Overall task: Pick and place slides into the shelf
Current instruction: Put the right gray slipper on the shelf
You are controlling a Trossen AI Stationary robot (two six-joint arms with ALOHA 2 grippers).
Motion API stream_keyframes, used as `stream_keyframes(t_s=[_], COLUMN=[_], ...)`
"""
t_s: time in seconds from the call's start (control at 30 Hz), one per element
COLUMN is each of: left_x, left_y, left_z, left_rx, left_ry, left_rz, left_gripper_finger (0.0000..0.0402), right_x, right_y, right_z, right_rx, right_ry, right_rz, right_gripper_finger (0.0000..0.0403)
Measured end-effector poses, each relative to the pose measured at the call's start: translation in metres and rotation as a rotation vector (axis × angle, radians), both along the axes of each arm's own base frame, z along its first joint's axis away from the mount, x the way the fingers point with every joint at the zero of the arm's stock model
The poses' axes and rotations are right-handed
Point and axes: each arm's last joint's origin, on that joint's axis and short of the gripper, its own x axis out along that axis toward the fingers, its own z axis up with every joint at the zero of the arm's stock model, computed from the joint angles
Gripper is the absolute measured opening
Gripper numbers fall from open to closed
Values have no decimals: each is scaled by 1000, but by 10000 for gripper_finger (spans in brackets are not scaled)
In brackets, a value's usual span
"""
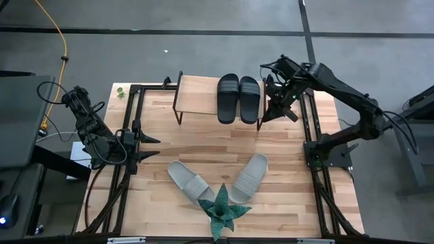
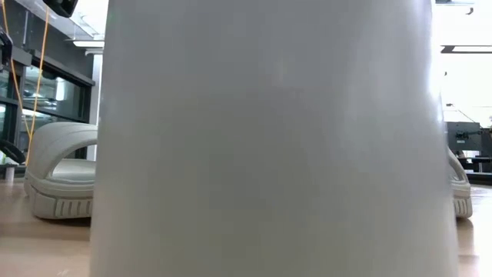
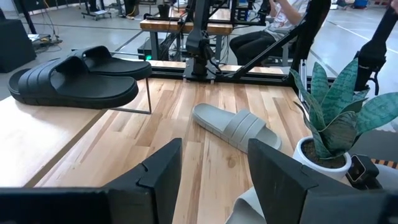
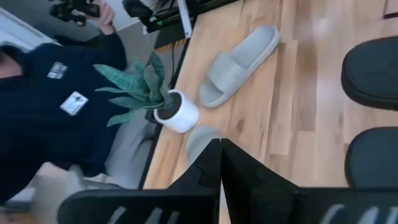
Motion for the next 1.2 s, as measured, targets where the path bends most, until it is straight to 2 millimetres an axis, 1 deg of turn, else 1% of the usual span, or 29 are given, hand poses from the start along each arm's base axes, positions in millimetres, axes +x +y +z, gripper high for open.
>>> stream_keyframes(t_s=[0.13, 0.27, 0.33, 0.4, 0.5, 0.6, 0.63, 0.7, 0.8, 0.9, 1.0, 1.2], left_x=[0, 0, 0, 0, 1, 2, 3, 4, 5, 4, 4, 4], left_y=[0, 0, 0, 0, -1, -2, -3, -4, -4, -3, -3, -3], left_z=[0, 0, 0, 0, -1, -2, -2, -3, -3, -3, -3, -3], left_rx=[0, -7, -21, -27, -31, -22, -16, -8, 4, 7, 7, 8], left_ry=[0, -1, -3, -4, 2, 11, 15, 21, 15, 10, 9, 9], left_rz=[0, 2, 5, 6, -2, -2, -3, -1, 26, 39, 39, 39], left_gripper_finger=[170, 170, 170, 170, 170, 170, 170, 170, 170, 170, 170, 170], right_x=[4, 10, 12, 12, 7, -2, -5, -11, -18, -23, -27, -25], right_y=[-8, -9, -9, -9, -5, 2, 4, 10, 16, 19, 23, 37], right_z=[-7, -12, -20, -35, -67, -99, -107, -117, -124, -123, -125, -134], right_rx=[44, 66, 91, 125, 192, 268, 291, 297, 262, 244, 223, 229], right_ry=[-21, -47, -43, -14, 53, 99, 99, 96, 51, -8, -19, -40], right_rz=[25, 66, 76, 77, 80, 86, 89, 101, 106, 93, 60, 42], right_gripper_finger=[0, 0, 0, 0, 0, 0, 0, 0, 0, 0, 0, 0])
